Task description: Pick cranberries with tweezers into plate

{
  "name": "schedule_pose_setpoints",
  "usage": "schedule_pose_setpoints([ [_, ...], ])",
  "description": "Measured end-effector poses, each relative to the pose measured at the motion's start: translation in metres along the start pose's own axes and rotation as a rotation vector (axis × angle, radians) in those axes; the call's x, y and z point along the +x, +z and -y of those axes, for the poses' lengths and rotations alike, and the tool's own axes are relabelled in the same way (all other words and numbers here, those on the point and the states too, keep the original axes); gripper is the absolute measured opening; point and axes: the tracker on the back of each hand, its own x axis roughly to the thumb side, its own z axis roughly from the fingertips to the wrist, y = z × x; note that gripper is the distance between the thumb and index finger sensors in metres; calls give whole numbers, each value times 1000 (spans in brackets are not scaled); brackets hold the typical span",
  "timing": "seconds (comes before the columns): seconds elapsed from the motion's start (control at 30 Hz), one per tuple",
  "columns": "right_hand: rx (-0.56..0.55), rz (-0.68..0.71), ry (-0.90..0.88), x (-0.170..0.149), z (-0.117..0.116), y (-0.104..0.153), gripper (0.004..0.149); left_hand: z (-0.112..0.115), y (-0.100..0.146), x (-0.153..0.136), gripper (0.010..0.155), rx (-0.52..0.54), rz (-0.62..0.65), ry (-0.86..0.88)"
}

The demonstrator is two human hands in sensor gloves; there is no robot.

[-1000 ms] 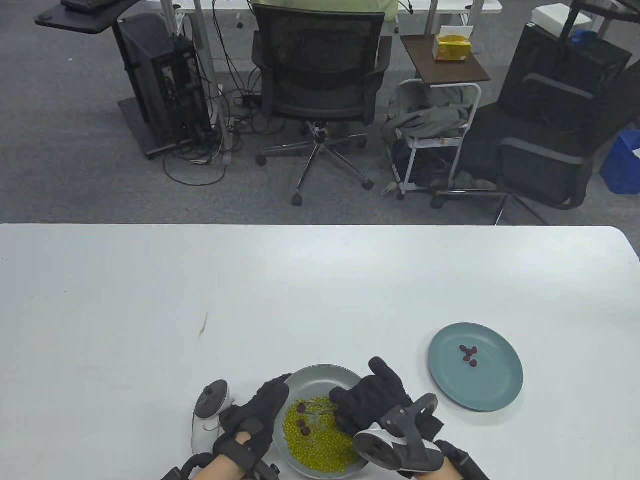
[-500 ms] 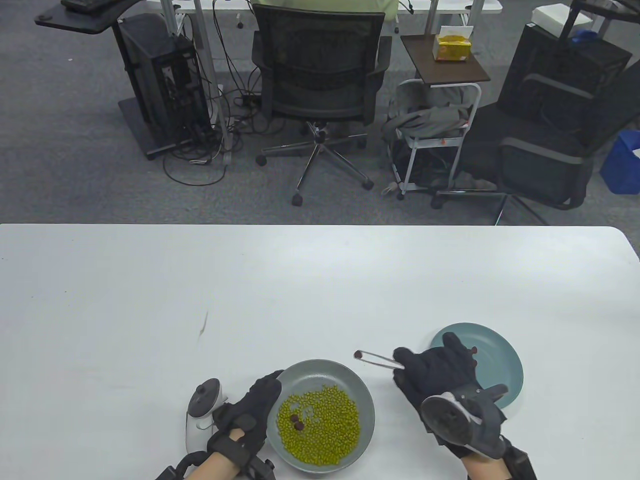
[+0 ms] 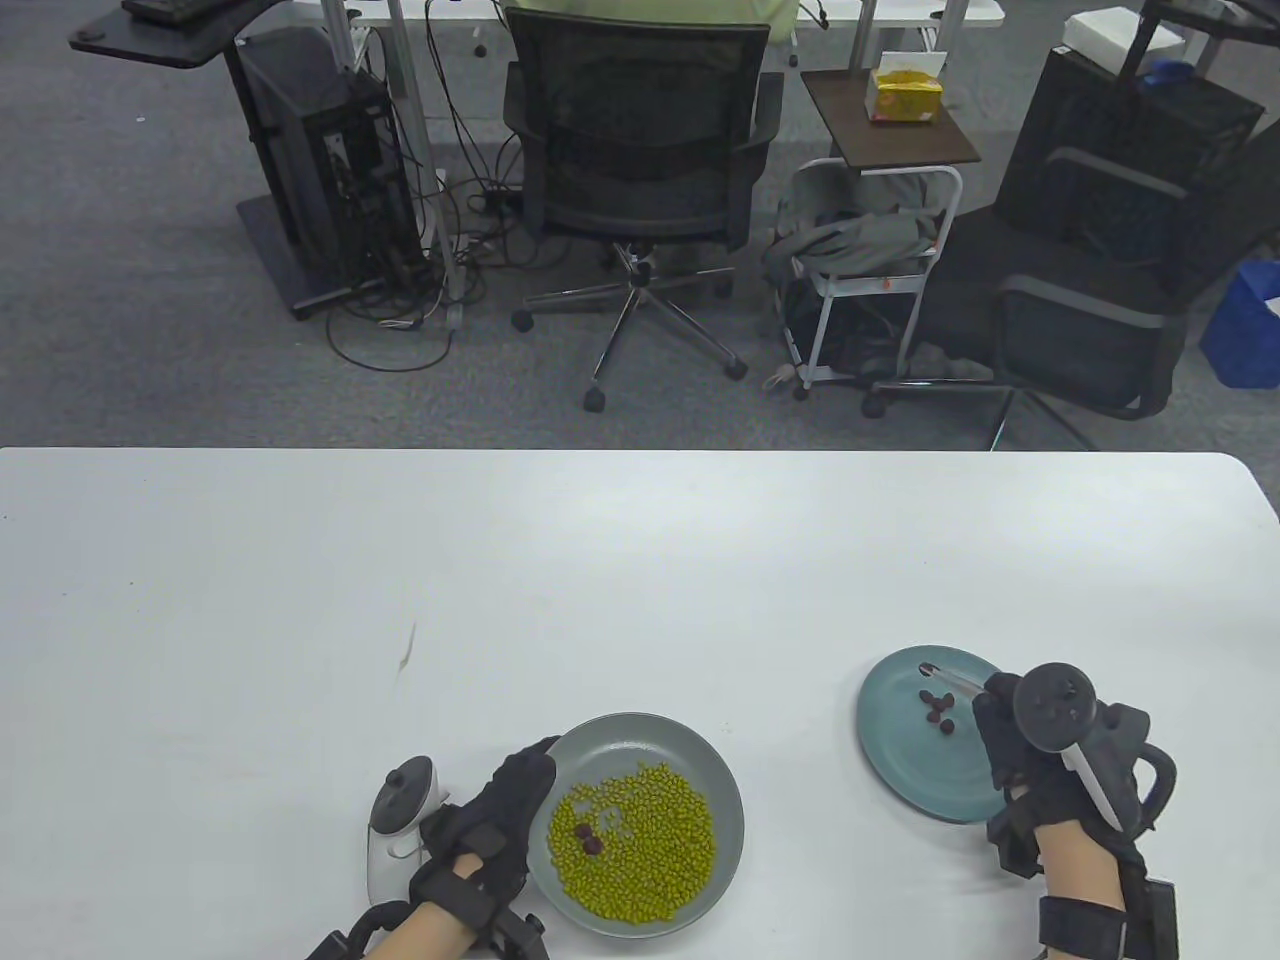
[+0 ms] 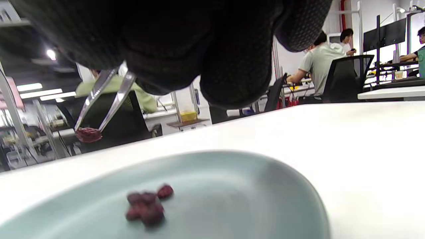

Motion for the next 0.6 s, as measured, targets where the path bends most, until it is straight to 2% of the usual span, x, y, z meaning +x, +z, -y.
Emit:
schedule_pose_setpoints([
  [0.1, 60, -4, 17, -1, -6, -4, 47, -1, 1, 1, 59, 2, 6, 3],
  [0.4, 98, -16, 110, 10, -22, -6, 48, 0, 1, 1, 59, -6, 2, 0],
  [0.6, 15, -34, 42, 8, -10, -2, 49, 1, 0, 1, 59, -6, 3, -1],
])
